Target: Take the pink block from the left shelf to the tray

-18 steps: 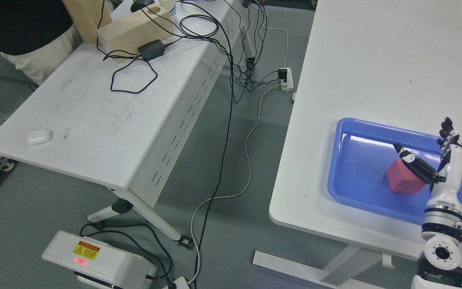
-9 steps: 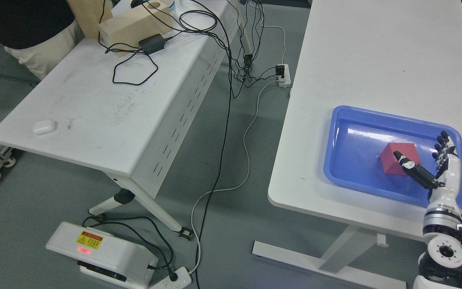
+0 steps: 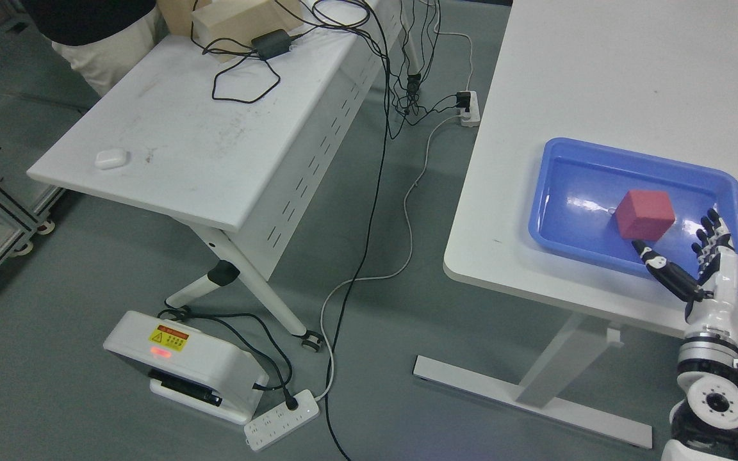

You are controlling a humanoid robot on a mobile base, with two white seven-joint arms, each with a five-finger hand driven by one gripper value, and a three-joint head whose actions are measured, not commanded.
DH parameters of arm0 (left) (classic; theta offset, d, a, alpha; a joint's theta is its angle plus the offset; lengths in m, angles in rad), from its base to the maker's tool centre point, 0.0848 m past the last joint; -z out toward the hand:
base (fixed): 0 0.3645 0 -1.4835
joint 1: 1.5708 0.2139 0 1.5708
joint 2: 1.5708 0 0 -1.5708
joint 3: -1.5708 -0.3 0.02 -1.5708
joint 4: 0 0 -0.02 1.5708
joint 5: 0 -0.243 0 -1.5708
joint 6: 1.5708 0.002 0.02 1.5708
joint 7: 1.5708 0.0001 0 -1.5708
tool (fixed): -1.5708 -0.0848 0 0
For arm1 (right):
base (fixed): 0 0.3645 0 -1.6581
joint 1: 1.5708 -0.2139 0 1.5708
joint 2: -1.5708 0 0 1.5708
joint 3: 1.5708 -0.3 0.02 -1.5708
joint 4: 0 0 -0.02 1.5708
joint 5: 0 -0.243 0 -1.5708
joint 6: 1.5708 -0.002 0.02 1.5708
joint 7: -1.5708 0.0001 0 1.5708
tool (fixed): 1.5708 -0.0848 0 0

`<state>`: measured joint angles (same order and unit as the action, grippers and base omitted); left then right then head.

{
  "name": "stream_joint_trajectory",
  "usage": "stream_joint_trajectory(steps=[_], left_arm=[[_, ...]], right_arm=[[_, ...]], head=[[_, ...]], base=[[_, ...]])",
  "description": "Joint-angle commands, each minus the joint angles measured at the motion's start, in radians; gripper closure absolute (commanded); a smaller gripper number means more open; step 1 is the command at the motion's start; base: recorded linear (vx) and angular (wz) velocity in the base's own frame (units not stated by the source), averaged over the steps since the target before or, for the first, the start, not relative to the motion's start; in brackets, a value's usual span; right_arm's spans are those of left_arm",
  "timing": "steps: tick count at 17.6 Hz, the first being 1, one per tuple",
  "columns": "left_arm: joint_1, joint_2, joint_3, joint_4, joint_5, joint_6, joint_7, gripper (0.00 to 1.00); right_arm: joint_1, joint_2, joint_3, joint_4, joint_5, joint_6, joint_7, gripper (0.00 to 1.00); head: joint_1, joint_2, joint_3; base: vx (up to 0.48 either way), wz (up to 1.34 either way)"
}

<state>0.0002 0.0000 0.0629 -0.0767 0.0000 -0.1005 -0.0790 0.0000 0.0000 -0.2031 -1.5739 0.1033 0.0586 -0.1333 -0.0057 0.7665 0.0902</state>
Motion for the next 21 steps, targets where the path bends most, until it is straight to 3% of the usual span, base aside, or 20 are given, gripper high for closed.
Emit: stream_joint_trajectory(steps=[1, 21], left_arm=[[0.009, 0.017, 0.000, 0.000, -0.002, 0.001, -0.001, 0.00], [0.009, 0.017, 0.000, 0.000, -0.002, -0.001, -0.001, 0.00]], right_arm=[[0.029, -0.018, -0.002, 0.003, -0.024, -0.013, 0.000, 0.00], [0.023, -0.018, -0.006, 0.028, -0.022, -0.013, -0.002, 0.00]], head=[[0.0000, 0.000, 0.000], [0.0000, 0.000, 0.000]], base=[[-0.166, 0.22], [-0.105, -0.14]])
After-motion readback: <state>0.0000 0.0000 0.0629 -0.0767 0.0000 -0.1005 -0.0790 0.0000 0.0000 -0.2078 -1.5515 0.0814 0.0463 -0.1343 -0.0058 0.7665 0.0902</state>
